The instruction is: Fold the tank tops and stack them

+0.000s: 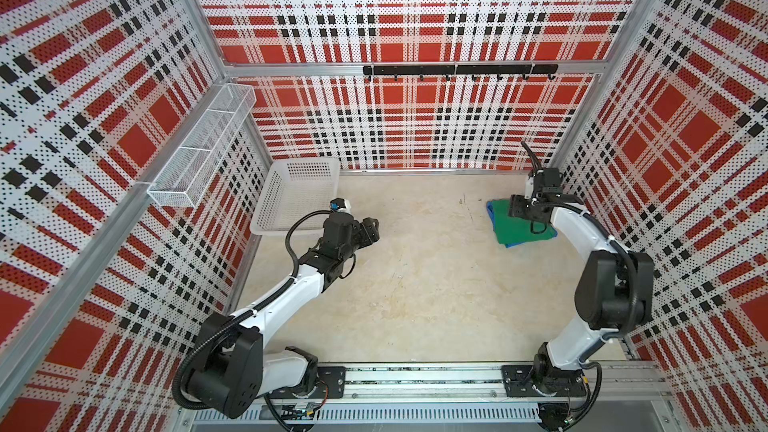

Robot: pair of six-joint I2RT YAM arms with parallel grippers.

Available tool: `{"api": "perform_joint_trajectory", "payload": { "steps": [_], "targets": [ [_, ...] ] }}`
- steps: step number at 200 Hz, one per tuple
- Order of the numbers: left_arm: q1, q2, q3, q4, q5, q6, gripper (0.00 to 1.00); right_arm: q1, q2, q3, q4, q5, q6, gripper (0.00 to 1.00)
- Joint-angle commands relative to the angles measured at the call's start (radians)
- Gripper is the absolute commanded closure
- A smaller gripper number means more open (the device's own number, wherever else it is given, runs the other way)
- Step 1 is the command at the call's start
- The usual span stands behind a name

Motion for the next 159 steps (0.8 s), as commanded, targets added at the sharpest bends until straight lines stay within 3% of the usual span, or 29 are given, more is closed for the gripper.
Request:
{"api": "perform_joint_trajectory", "payload": {
  "steps": [1,46,66,84,88,92,102,121,146,159],
  "targets": [
    [0.018,-0.047,-0.032,-0.020,-0.010,0.020,0.24,-0.034,0.115,-0.004,0.042,0.081,0.068,0.31],
    [0.053,-0.119,-0.087,-0.018,0.003,0.004,0.23,-0.093,0.276,0.069,0.079,0.107,0.049,0.26],
    [0.056,-0.133,-0.082,-0.032,0.001,0.003,0.22,-0.088,0.253,0.073,0.083,0.075,0.009,0.25],
    [0.061,-0.141,-0.063,-0.061,-0.033,0.025,0.16,-0.075,0.137,0.024,0.111,0.030,-0.030,0.21],
    [0.064,-0.143,-0.058,-0.066,-0.044,0.034,0.12,-0.075,0.106,0.012,0.116,0.014,-0.041,0.04],
    [0.067,-0.145,-0.052,-0.072,-0.056,0.043,0.09,-0.075,0.075,0.001,0.122,-0.004,-0.054,0.00],
    [0.082,-0.146,-0.034,-0.090,-0.090,0.067,0.00,-0.075,-0.004,-0.035,0.142,-0.047,-0.082,0.00],
    [0.108,-0.146,-0.001,-0.115,-0.193,0.121,0.02,-0.062,-0.149,-0.080,0.143,-0.111,-0.145,0.00],
    [0.122,-0.164,-0.023,-0.066,-0.380,0.189,0.02,0.006,-0.341,-0.242,0.250,-0.036,-0.211,0.00],
    [0.173,-0.175,-0.063,-0.010,-0.464,0.229,0.02,0.038,-0.438,-0.381,0.377,0.010,-0.217,0.00]
  ]
}}
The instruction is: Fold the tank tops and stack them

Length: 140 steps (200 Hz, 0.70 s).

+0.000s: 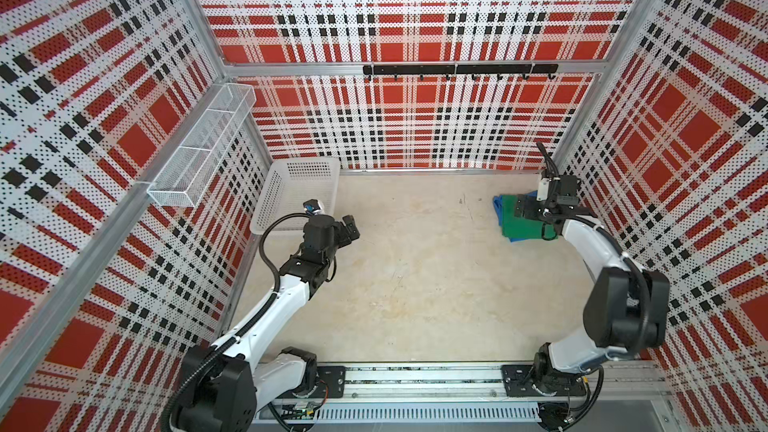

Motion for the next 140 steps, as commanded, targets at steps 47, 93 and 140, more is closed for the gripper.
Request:
{"api": "perform_joint_trajectory", "payload": {
  "steps": [47,93,140],
  "targets": [
    [0.182,-0.028,-0.226,0.381,-0.245,0.268,0.02,0.152,-0.286,-0.573,0.540,0.135,-0.053,0.00],
    [0.293,0.103,-0.333,0.671,-0.123,0.329,0.02,0.198,-0.167,-0.784,0.975,0.206,-0.050,0.00],
    [0.379,0.269,-0.401,1.017,0.053,0.340,0.02,0.208,-0.053,-0.797,1.232,0.224,-0.104,0.00]
  ]
}}
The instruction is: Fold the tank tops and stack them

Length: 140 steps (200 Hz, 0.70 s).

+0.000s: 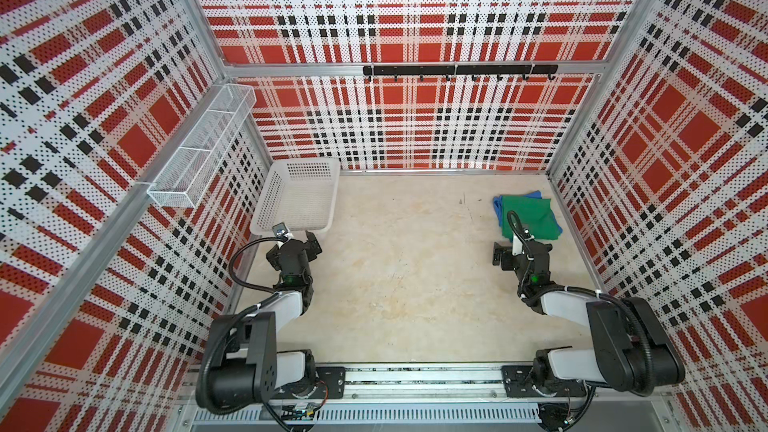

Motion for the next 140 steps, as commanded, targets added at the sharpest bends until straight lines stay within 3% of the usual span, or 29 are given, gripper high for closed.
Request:
{"api": "perform_joint_trajectory", "payload": {
  "steps": [1,17,31,44,55,63,76,86,103,117,140],
  "targets": [
    [0.038,0.059,-0.024,0.273,0.115,0.018,0.02,0.008,0.046,-0.008,0.289,0.041,-0.050,0.00],
    [0.059,0.091,-0.010,0.293,0.139,-0.009,0.02,0.013,0.082,0.005,0.305,0.085,-0.065,0.00],
    [0.077,0.131,0.003,0.318,0.187,-0.041,0.02,0.013,0.156,-0.018,0.456,0.109,-0.081,0.00],
    [0.073,0.162,0.017,0.345,0.214,-0.037,0.02,-0.005,0.125,-0.023,0.401,0.084,-0.047,0.00],
    [0.048,0.160,0.020,0.341,0.198,-0.010,0.02,-0.009,0.157,-0.052,0.514,0.078,-0.055,0.00],
    [0.013,0.155,0.014,0.344,0.164,0.026,0.02,-0.033,0.161,-0.061,0.500,0.047,-0.022,0.00],
    [-0.076,0.165,-0.001,0.368,0.058,0.103,0.02,-0.052,0.207,-0.062,0.562,0.006,-0.024,0.00],
    [-0.145,0.198,-0.043,0.525,-0.037,0.158,0.02,-0.053,0.171,-0.052,0.477,0.006,-0.007,0.00],
    [-0.085,0.208,-0.113,0.635,0.039,0.109,0.02,-0.053,0.196,-0.057,0.531,0.002,-0.014,0.00],
    [-0.119,0.234,-0.119,0.689,-0.023,0.134,0.02,-0.057,0.182,-0.054,0.504,0.000,-0.004,0.00],
    [-0.113,0.232,-0.123,0.694,-0.010,0.127,0.02,-0.058,0.187,-0.055,0.515,-0.005,-0.006,0.00]
  ]
}}
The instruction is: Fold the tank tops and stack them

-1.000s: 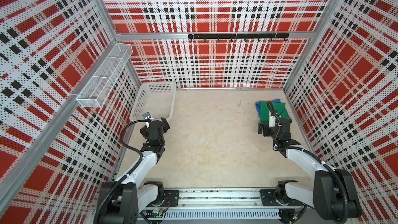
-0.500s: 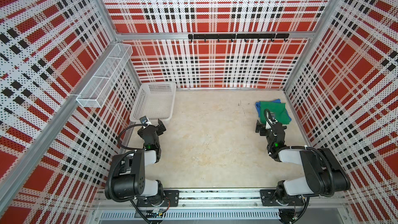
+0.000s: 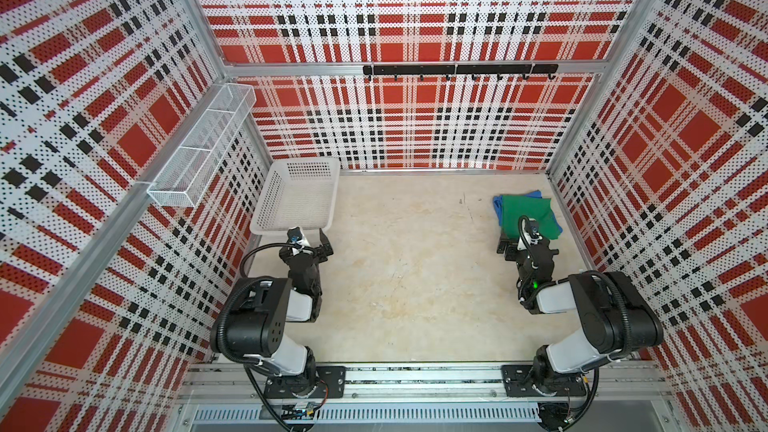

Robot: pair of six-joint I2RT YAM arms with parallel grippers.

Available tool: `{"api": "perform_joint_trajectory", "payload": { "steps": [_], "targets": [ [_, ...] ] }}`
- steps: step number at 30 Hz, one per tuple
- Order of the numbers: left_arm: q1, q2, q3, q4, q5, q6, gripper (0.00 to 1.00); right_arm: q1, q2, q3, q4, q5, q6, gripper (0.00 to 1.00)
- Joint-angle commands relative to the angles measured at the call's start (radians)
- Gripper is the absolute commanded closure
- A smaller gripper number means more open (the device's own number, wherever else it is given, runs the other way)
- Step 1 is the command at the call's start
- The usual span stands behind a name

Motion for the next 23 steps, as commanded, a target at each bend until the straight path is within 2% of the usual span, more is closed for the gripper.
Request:
{"api": "perform_joint_trajectory", "payload": {
  "steps": [1,12,17,23],
  "targets": [
    [-0.002,0.006,-0.001,0.136,-0.036,0.030,0.02,-0.004,0.005,-0.002,0.048,-0.017,0.003,0.00],
    [-0.001,0.007,-0.001,0.138,-0.036,0.030,0.02,-0.006,0.008,-0.006,0.061,-0.016,0.001,0.00],
    [0.000,0.007,-0.001,0.138,-0.037,0.031,0.02,-0.030,0.010,0.012,0.026,-0.070,0.016,0.00],
    [-0.001,0.007,-0.001,0.138,-0.036,0.030,0.02,-0.027,0.008,-0.001,0.048,-0.042,0.016,0.00]
  ]
}}
